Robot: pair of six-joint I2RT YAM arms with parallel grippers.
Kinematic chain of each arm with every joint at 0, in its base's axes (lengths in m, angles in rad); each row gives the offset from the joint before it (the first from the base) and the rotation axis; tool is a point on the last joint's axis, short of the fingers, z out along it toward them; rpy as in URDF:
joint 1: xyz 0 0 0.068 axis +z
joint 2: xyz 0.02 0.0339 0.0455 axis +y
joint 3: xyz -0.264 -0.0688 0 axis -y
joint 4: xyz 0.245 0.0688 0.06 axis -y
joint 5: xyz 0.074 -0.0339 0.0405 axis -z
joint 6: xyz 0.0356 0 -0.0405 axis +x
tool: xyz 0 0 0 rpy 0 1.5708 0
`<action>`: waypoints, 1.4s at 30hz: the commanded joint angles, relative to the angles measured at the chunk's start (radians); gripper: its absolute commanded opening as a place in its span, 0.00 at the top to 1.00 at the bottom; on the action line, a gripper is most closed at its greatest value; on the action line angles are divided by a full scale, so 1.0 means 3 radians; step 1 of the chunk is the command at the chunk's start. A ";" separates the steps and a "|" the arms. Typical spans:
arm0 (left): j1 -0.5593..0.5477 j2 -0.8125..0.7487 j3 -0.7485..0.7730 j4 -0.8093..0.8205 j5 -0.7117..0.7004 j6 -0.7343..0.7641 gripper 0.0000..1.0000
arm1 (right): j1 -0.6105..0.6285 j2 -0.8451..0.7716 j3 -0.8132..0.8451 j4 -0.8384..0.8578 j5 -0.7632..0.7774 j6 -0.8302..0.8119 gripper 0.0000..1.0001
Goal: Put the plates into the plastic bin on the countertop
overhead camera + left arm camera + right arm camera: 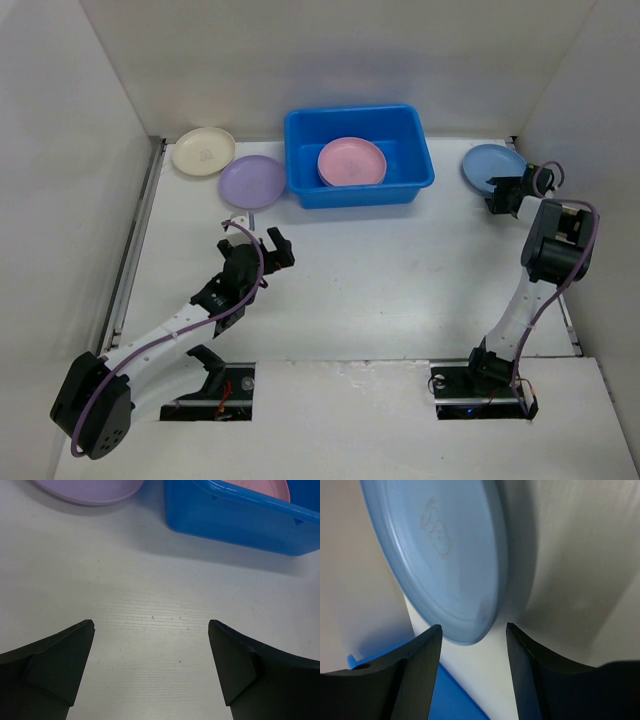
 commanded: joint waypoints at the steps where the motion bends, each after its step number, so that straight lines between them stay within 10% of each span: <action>1: 0.0025 -0.0066 -0.0011 0.0143 0.0005 -0.0033 0.00 | -0.0015 0.0064 0.0120 0.0115 0.0059 0.0199 0.41; 19: 0.0071 -0.0025 -0.0011 0.0143 0.0051 -0.0069 0.00 | -0.0010 0.0192 0.0237 0.0135 0.0142 0.0465 0.91; 33: 0.0087 -0.0137 -0.0062 0.0143 0.0015 -0.0084 0.00 | 0.0383 -0.0973 -0.0315 0.0616 0.0044 0.0200 0.95; 42: 0.0158 -0.0265 -0.0124 0.0143 0.0010 -0.0135 0.00 | 0.1129 -0.1179 0.0609 -0.0309 0.0254 -0.0843 0.94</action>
